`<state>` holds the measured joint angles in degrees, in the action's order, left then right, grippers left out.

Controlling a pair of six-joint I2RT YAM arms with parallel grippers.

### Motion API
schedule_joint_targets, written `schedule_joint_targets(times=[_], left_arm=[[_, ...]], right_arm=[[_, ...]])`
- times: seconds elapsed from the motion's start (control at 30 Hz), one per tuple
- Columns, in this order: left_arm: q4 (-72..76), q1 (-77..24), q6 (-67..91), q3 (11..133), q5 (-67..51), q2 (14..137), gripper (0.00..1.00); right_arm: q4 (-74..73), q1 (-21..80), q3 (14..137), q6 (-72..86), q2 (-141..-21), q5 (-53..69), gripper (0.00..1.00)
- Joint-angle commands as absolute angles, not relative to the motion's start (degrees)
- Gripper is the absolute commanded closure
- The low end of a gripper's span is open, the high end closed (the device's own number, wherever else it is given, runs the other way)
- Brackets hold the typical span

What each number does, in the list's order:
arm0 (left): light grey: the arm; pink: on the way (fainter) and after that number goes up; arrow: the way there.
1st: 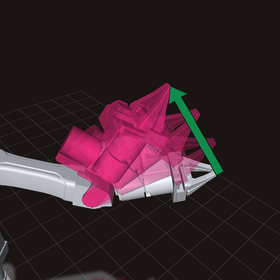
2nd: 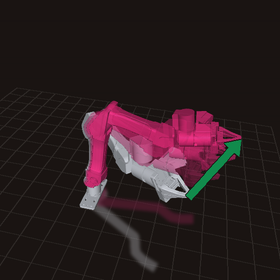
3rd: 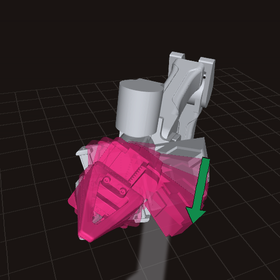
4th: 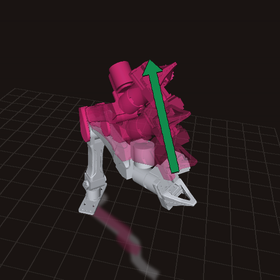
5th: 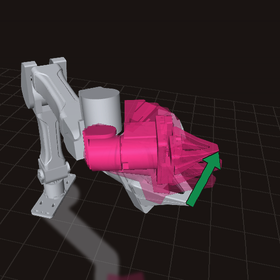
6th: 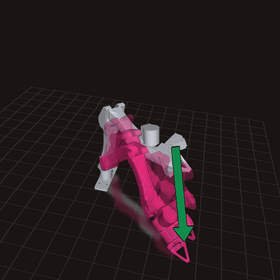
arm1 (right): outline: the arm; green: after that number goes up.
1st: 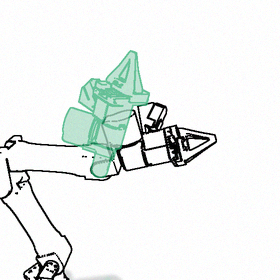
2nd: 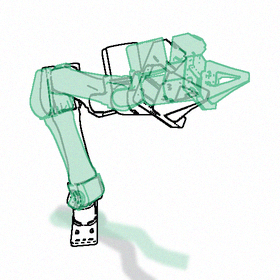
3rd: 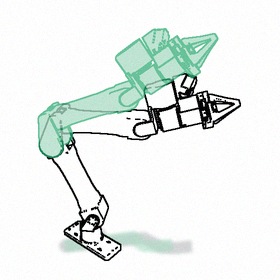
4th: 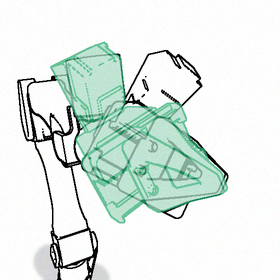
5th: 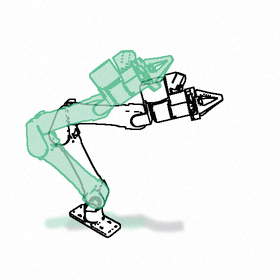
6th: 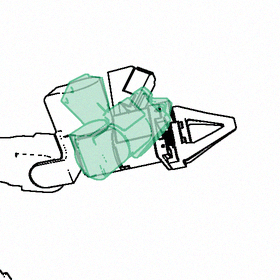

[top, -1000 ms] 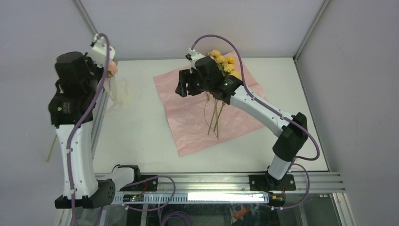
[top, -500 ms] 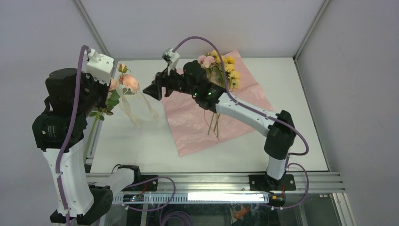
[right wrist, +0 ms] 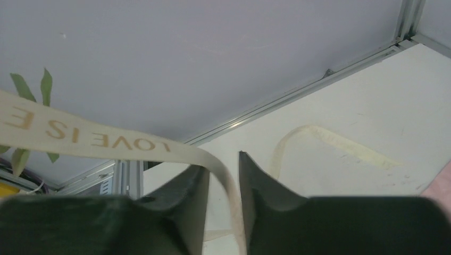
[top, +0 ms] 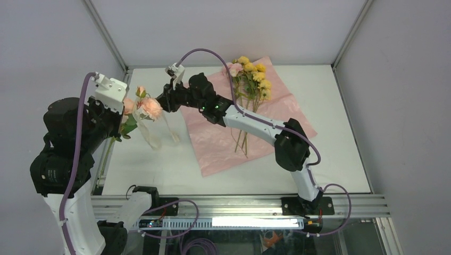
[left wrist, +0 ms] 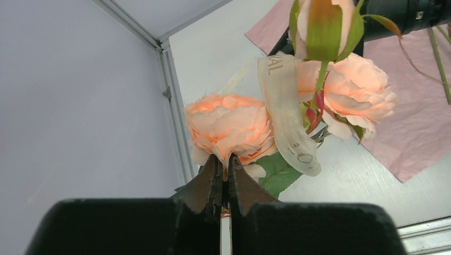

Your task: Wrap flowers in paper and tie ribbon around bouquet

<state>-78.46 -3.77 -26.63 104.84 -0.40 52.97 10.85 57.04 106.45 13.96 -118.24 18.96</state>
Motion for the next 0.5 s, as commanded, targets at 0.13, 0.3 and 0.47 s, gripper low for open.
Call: schedule_joint_targets(times=[0.13,0.3,0.47], left_arm=[[-71.6,-3.8,-37.5,90.3,11.1,50.8,1.0],[-50.0,6.6,-50.7,69.1,25.2,51.2,1.0],[-46.4,12.4,-43.3,75.5,26.5,60.3,1.0]], right_arm=[[16.1,54.2,110.7,20.3,-114.7,6.2,1.0],[18.4,52.3,105.3,18.1,-106.4,5.8,1.0],[23.7,53.3,94.7,20.3,-101.2,9.9,1.0]])
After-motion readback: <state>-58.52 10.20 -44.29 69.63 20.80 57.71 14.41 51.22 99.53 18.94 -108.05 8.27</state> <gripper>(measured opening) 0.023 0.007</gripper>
